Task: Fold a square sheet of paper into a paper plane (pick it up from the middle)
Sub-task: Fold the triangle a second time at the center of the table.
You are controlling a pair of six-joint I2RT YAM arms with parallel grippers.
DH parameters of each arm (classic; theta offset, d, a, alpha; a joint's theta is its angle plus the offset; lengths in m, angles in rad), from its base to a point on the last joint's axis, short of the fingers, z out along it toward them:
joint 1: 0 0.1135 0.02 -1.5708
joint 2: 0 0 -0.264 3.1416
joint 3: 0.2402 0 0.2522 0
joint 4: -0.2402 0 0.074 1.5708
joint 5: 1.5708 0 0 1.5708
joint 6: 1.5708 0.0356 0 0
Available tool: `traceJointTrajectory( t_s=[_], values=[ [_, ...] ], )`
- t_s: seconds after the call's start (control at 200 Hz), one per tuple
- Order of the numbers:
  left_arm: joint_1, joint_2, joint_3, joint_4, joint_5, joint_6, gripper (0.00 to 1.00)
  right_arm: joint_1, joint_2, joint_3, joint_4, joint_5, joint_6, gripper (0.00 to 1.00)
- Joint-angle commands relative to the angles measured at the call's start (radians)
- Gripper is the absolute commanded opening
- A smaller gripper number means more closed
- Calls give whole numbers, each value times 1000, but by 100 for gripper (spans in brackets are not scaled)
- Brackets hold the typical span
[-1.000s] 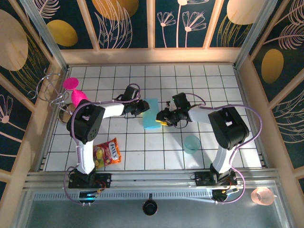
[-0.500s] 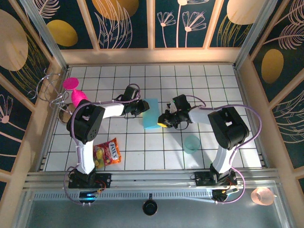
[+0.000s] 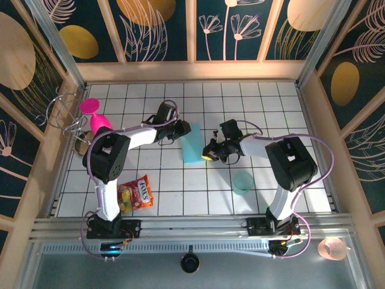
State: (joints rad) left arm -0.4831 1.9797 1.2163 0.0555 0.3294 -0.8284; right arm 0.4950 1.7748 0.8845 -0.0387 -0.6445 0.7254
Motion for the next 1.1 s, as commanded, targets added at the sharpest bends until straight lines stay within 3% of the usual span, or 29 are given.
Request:
traceJointTrajectory(
  t_s=[0.0, 0.4, 0.826, 1.091],
  values=[
    [8, 35, 53, -34, 11, 23, 26, -13, -40, -21, -49, 17, -34, 0],
    [8, 71, 45, -126, -97, 54, 19, -18, -28, 0, -30, -2, -34, 0],
    [7, 109, 32, -115, -79, 57, 15, 19, 31, 88, 65, -114, -41, 0],
    [7, 99, 22, -103, -73, 55, 14, 46, 128, 181, 129, -98, -4, 0]
  ],
)
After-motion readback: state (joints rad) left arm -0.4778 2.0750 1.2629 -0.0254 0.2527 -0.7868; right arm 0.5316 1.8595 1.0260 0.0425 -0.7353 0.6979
